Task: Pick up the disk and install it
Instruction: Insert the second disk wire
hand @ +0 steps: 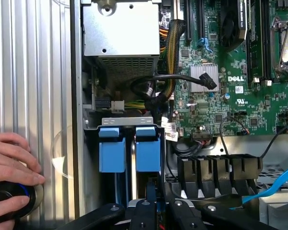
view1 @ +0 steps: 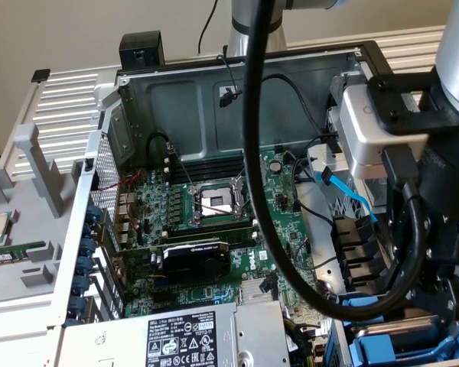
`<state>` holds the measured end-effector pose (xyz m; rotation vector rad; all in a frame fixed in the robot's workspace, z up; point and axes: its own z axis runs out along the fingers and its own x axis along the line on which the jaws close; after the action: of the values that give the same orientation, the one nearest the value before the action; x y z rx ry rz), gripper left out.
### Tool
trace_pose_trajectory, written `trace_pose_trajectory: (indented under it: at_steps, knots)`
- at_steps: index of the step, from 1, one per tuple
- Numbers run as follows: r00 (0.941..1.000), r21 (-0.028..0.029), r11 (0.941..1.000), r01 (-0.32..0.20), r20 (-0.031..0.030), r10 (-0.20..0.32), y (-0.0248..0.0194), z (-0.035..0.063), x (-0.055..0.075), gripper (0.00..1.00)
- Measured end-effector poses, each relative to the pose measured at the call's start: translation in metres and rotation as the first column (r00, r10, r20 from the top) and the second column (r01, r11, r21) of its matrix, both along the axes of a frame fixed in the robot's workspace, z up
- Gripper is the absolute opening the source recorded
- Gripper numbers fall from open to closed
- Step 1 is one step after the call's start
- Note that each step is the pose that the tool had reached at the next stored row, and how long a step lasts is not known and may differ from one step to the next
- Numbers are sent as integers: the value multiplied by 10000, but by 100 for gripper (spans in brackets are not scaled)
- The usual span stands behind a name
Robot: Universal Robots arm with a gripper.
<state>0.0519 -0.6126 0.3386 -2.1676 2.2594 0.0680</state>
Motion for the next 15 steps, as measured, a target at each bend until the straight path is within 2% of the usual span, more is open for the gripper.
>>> trace_pose_trajectory:
  at_steps: [15]
  knots:
    - [10000, 0, 10000, 0, 0, 0, 1, -23, 0, 16]
